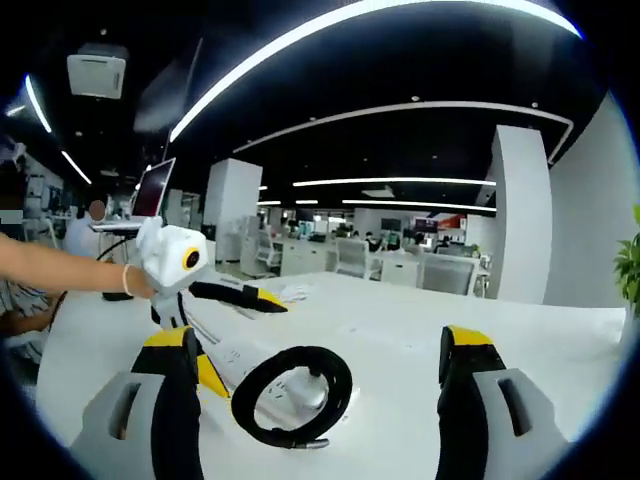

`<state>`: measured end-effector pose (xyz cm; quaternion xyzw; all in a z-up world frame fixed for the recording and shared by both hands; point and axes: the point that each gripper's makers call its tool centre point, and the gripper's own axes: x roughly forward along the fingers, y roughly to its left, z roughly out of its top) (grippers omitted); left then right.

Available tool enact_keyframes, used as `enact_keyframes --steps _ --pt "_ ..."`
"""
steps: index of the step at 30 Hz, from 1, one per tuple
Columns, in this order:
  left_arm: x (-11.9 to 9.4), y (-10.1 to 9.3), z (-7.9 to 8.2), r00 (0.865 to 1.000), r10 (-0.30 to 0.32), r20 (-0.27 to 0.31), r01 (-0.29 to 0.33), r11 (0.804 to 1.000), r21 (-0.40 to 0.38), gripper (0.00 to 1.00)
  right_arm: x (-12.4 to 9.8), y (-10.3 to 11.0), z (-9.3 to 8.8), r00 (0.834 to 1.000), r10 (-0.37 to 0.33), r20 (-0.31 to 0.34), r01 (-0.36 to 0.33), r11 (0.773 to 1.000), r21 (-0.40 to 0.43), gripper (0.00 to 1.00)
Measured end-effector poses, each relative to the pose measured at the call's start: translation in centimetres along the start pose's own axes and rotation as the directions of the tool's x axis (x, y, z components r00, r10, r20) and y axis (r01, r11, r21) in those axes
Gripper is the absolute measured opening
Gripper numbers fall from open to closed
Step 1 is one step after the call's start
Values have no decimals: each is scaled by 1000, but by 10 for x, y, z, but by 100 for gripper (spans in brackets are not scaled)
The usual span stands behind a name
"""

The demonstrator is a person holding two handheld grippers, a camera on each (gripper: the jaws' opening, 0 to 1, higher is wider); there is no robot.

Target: Straighten the power strip on the desk, plug the charger into it

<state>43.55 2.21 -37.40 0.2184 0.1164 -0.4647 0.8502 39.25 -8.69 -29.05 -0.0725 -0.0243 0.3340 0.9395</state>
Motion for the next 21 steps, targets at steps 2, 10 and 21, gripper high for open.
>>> enact_keyframes --steps 2,10,21 --pt "-4 7 -7 999 9 -45 -8 1000 21 99 -6 -2 -8 1000 -10 -9 10 1000 -7 100" --pt "-6 18 -27 984 -11 -177 24 997 69 99 -27 0 -32 999 7 -53 -7 1000 6 99" --pt "2 27 -41 954 -42 -297 64 996 64 97 -66 9 -29 1000 4 12 -5 999 46 98"
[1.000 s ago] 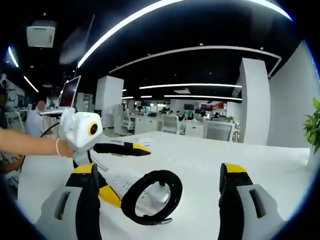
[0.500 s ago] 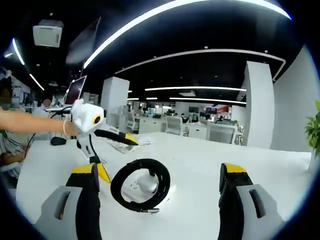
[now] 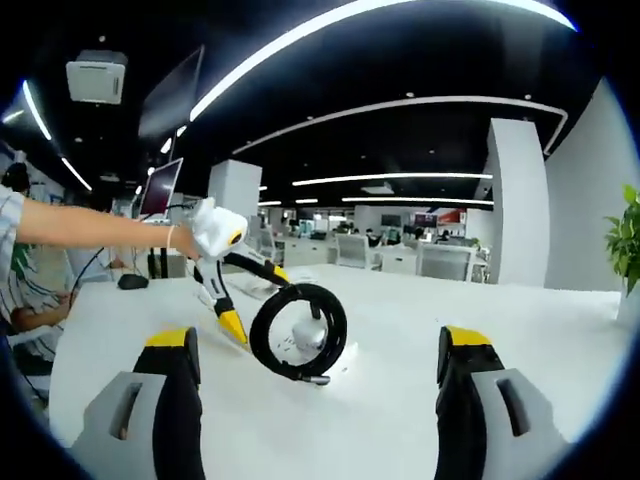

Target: Straighten the power strip on the desk, plug the charger into it

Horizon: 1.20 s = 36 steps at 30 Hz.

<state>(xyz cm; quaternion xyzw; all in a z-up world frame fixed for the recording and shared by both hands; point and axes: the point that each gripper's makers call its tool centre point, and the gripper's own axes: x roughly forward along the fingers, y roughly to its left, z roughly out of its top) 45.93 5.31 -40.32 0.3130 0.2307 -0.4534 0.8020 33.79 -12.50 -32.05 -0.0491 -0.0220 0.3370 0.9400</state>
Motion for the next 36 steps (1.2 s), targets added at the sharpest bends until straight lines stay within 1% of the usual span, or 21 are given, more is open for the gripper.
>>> enact_keyframes --steps 2,5,8,9,10,12,14,17,18,19,20,24,25,27,28,30,32,34,35,36 --pt "0 1 -6 999 -5 -50 7 999 37 96 -5 2 4 1000 5 20 -5 1000 22 97" --pt "2 1 -14 994 -16 -109 22 998 54 93 -11 2 8 999 3 47 -5 999 43 97" --pt "4 0 -22 986 -38 -160 45 998 42 94 -14 -1 13 997 -1 78 -5 997 73 96" --pt "4 -1 -25 982 -49 -184 55 998 29 93 -15 -1 13 997 -3 81 -4 997 76 96" --pt "5 -1 -27 979 -53 -197 59 998 24 93 -15 -3 12 997 -6 79 0 997 80 96" --pt "7 0 -26 977 -61 -204 64 998 11 94 -17 -7 8 997 -15 71 9 996 89 94" --pt "7 -2 -26 971 -77 -227 80 997 3 93 -18 -8 5 997 -14 71 6 994 106 94" --pt "8 -2 -26 959 -93 -267 99 995 7 93 -20 -8 2 997 -15 70 7 993 115 94" --pt "9 -4 -27 952 -109 -287 114 993 1 92 -21 -9 1 998 -17 68 9 993 115 93" --pt "9 -4 -27 950 -114 -291 119 993 -2 91 -22 -10 0 998 -21 64 14 993 114 93" --pt "10 -4 -27 945 -122 -303 126 992 -6 91 -23 -9 0 998 -24 63 17 993 114 93" --pt "12 -6 -28 918 -154 -365 165 986 -1 92 -28 -9 1 996 -21 82 10 990 142 91" --pt "13 -7 -28 910 -164 -380 177 984 -1 92 -28 -8 1 996 -19 83 7 989 145 91" --pt "13 -10 -30 891 -188 -414 197 980 -20 92 -29 -9 0 996 -19 84 7 990 144 91" --pt "14 -10 -31 886 -190 -424 200 980 -22 92 -29 -8 -1 997 -16 80 5 990 142 91" --pt "13 -14 -31 872 -208 -443 220 975 -24 88 -28 -8 -3 997 -17 70 6 989 146 90" --pt "12 -20 -31 851 -234 -470 254 967 -20 85 -28 -8 -4 998 -10 60 1 989 147 89" --pt "14 -21 -29 842 -235 -486 263 965 -9 84 -28 -7 -5 998 -8 57 0 989 148 89" --pt "13 -22 -30 836 -239 -495 271 963 -9 83 -28 -7 -5 998 -7 57 -2 989 148 89" --pt "13 -24 -30 826 -248 -506 283 959 -9 80 -28 -7 -5 998 -6 56 -2 989 150 88"
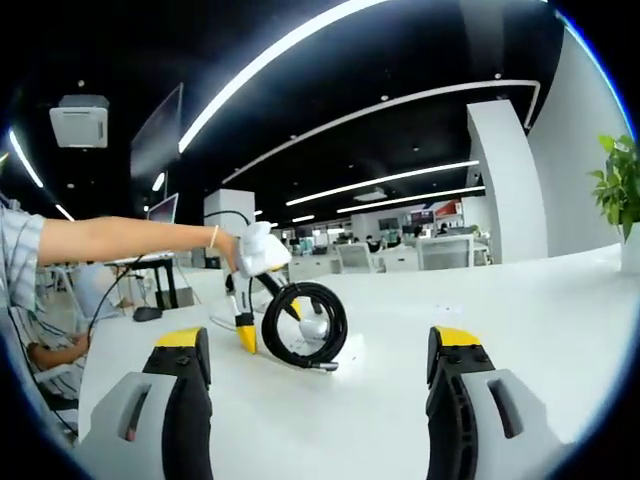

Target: Straighten the power strip on the desk, plug the charger into it

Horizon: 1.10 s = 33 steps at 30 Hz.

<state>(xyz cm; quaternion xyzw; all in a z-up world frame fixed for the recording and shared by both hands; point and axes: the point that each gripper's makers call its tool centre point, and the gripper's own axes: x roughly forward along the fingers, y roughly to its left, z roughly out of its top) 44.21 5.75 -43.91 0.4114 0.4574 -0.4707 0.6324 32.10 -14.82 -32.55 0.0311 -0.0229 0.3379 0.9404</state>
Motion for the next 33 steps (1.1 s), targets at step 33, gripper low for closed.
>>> enact_keyframes --steps 33 --pt "1 -11 -6 992 -80 -96 83 996 25 65 48 -29 5 978 154 -144 -180 965 -190 82"
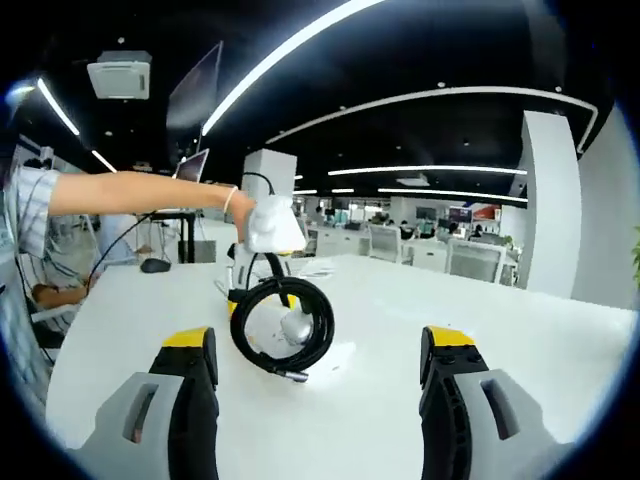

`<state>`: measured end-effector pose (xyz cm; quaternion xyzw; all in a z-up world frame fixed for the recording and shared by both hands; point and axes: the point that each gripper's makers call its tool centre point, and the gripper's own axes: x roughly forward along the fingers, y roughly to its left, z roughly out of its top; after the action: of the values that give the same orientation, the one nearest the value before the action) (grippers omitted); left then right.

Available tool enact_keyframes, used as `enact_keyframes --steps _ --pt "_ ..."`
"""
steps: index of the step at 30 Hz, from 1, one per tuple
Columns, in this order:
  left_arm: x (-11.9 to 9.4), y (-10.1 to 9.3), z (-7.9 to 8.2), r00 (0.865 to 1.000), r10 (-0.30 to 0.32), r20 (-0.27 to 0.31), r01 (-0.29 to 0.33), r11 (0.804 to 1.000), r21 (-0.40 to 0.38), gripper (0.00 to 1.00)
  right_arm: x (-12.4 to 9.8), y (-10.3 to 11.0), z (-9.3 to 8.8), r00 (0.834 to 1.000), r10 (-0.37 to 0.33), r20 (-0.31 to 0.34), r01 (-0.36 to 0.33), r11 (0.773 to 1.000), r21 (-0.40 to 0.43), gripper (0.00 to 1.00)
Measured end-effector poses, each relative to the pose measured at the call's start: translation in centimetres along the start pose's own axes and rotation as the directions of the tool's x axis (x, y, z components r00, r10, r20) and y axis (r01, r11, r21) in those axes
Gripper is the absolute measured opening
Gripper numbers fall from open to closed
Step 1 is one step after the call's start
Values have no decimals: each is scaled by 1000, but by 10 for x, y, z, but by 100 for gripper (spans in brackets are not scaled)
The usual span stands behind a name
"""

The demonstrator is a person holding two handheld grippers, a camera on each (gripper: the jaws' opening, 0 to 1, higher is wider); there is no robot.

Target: Straighten the power strip on the desk, plug the charger into it

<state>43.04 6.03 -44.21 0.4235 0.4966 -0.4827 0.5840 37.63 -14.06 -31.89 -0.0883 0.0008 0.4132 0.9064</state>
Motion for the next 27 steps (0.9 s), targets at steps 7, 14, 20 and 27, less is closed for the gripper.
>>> enact_keyframes --steps 7,14,20,27 --pt "1 -4 -2 1000 -10 -2 10 1000 3 65 20 -21 -2 994 106 -25 -108 990 -89 81" --pt "2 -10 -5 1000 -14 0 14 1000 -1 65 50 -13 -17 975 201 -100 -218 955 -204 79" --pt "3 -16 -5 1000 -18 -3 18 1000 -2 65 70 -7 -19 959 256 -120 -276 940 -199 79" --pt "3 -17 -3 1000 -20 3 20 1000 -3 66 87 0 -17 941 314 -129 -334 924 -186 78"
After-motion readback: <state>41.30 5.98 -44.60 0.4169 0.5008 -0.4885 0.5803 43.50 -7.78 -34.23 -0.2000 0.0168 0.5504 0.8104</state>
